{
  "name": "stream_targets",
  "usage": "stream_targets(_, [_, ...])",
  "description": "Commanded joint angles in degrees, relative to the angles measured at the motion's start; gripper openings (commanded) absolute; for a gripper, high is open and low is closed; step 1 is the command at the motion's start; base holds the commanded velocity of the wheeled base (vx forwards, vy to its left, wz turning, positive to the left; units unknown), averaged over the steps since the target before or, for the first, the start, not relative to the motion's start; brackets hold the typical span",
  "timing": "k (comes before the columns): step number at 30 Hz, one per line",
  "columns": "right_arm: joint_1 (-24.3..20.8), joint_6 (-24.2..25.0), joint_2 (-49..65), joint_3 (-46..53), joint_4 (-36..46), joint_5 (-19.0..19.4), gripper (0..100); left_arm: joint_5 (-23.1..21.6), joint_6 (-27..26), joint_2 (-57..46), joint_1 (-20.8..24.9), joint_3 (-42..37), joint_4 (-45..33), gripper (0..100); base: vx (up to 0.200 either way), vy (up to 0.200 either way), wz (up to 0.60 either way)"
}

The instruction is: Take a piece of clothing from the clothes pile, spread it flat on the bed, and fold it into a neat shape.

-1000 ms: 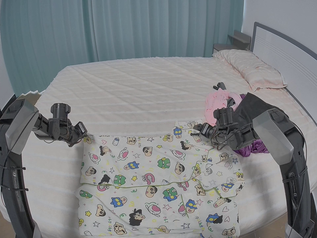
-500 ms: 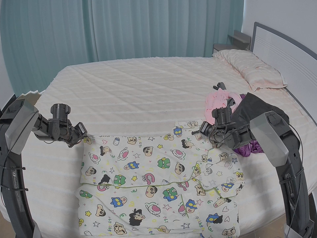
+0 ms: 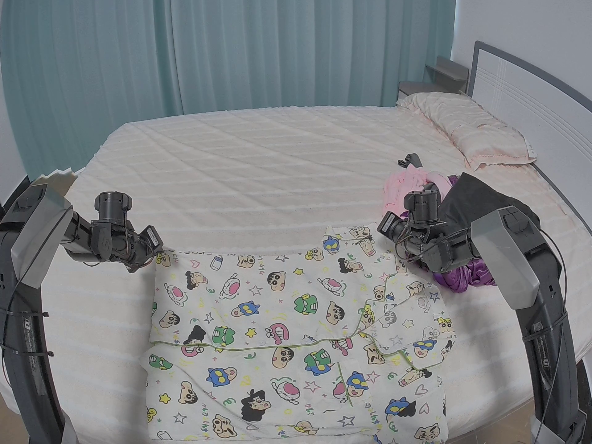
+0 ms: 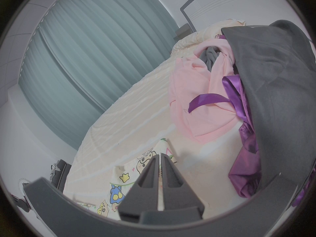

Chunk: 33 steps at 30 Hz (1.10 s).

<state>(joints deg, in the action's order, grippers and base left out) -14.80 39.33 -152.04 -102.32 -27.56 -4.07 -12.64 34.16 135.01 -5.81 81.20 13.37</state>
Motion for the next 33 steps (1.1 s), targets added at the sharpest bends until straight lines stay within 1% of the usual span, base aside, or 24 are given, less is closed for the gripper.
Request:
stream_targets(1, [0.0,-0.1,-0.2,0.2,-0.5,-0.1,0,0.1,0.0,0.8,0.2,0.5,0.0,0,0.000,0.000,0.00])
stream_targets(8, [0.1,-0.8,1.2,2.6,-0.5,-0.6,0,0.1,0.0,0.9,0.3,0.7,-0.2,0,0.000,0.000,0.00])
stream_targets(9, [0.1,-1.0,1.4,2.9,-0.5,-0.6,100,0.1,0.0,0.9,0.3,0.8,-0.1,100,0.000,0.000,0.00])
stream_targets(13, [0.1,-1.4,1.7,3.9,-0.6,-0.7,100,0.2,0.2,1.0,0.3,1.2,-0.4,100,0.000,0.000,0.00])
stream_targets(17, [0.4,-1.9,5.3,8.4,-1.1,-0.6,100,3.5,0.3,2.1,-0.2,2.8,-0.2,100,0.000,0.000,0.00])
stream_targets(19, [0.4,-1.9,7.5,11.7,-2.0,-0.6,100,4.0,0.5,2.1,-0.6,3.3,-0.5,100,0.000,0.000,0.00])
stream_targets(20, [0.4,-1.9,7.5,11.7,-2.0,-0.6,100,4.0,0.5,2.1,-0.6,3.3,-0.5,100,0.000,0.000,0.00])
stream_targets(22, [0.3,-1.8,12.2,18.9,-4.3,0.0,100,3.6,0.6,0.8,-1.2,2.2,-0.8,100,0.000,0.000,0.00])
stream_targets(23, [0.3,-1.8,13.0,20.1,-4.8,0.1,100,3.5,0.6,0.4,-1.4,1.9,-0.8,100,0.000,0.000,0.00])
stream_targets(25, [0.3,-1.8,17.0,25.8,-6.9,0.3,100,2.5,0.5,-2.1,-2.1,-0.3,-0.8,100,0.000,0.000,0.00])
stream_targets(26, [0.4,-1.8,17.4,26.5,-7.2,0.3,100,2.3,0.5,-2.4,-2.2,-0.5,-0.8,100,0.000,0.000,0.00])
stream_targets(29, [0.4,-1.6,23.6,34.2,-9.4,0.4,100,-2.0,0.1,-7.8,-3.1,-6.2,-0.7,100,0.000,0.000,0.00])
stream_targets(32, [0.2,-1.1,27.3,39.5,-10.1,0.3,100,-3.3,-0.1,-11.1,-3.2,-11.5,-0.5,100,0.000,0.000,0.00])
stream_targets(33, [-0.1,-0.9,29.4,42.8,-10.6,0.3,100,-4.1,-0.3,-12.8,-3.2,-14.9,-0.4,100,0.000,0.000,0.00])
